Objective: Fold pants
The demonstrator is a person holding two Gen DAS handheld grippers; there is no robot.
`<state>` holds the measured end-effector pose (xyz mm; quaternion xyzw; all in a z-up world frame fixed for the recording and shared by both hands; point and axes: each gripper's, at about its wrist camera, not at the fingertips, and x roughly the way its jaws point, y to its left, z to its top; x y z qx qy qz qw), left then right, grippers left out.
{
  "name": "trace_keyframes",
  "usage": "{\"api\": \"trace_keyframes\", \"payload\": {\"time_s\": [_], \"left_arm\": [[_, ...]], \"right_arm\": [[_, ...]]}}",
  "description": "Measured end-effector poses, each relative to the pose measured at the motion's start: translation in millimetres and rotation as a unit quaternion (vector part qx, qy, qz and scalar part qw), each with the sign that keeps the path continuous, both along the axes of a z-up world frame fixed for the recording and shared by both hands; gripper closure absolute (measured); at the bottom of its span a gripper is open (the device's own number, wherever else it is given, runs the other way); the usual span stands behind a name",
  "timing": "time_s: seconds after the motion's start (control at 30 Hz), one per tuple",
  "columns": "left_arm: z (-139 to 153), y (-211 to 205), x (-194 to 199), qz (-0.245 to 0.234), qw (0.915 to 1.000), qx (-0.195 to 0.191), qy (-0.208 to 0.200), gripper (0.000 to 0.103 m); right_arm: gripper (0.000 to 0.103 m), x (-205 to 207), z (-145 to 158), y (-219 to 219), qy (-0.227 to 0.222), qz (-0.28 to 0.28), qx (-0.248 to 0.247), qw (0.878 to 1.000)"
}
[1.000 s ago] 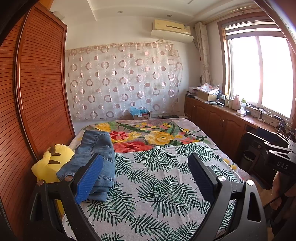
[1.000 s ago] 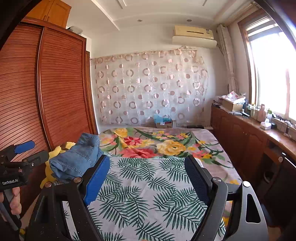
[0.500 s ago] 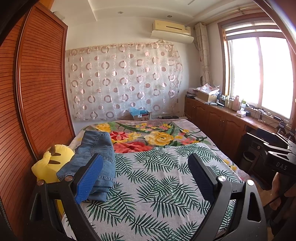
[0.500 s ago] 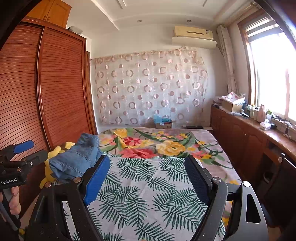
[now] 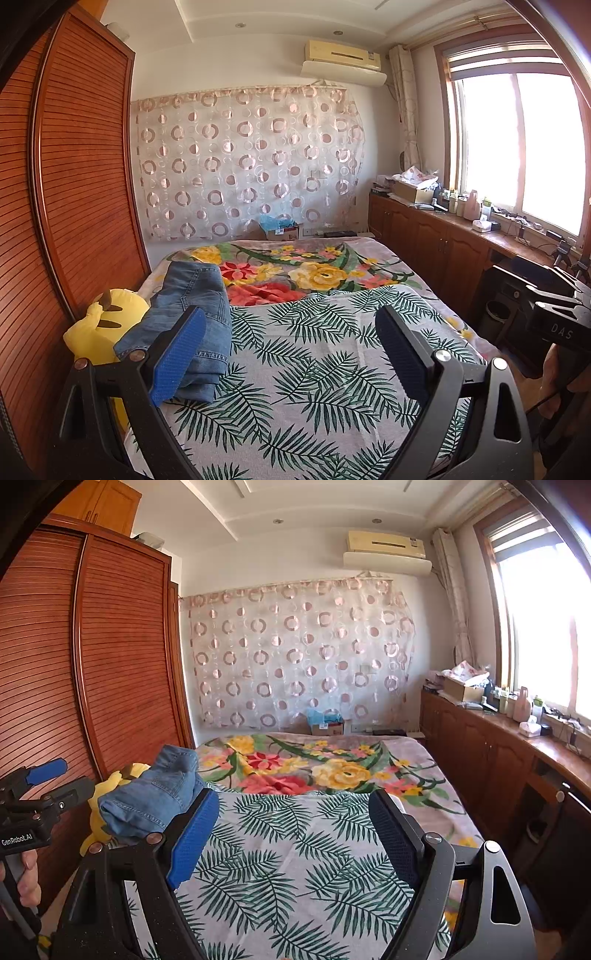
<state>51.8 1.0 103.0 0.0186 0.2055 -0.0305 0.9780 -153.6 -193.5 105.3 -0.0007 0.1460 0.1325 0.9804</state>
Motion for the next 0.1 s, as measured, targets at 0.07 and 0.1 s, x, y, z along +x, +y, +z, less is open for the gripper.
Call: {"api": "trace_keyframes", "payload": {"time_s": [0.07,0.1], "left_arm": [[-0.1,0.2,0.2,-0.001,1.0000,0.000,0.000,0.009],[-0.1,0.2,0.1,0.000,1.0000,0.000,-0.001,0.009]], "right_arm": [[0.019,-0.7,-0.2,0.8,0.000,0.000,0.000,1.000],[0.019,-1.4,-0.8,1.3,0.000,0.000,0.000,1.000]]}}
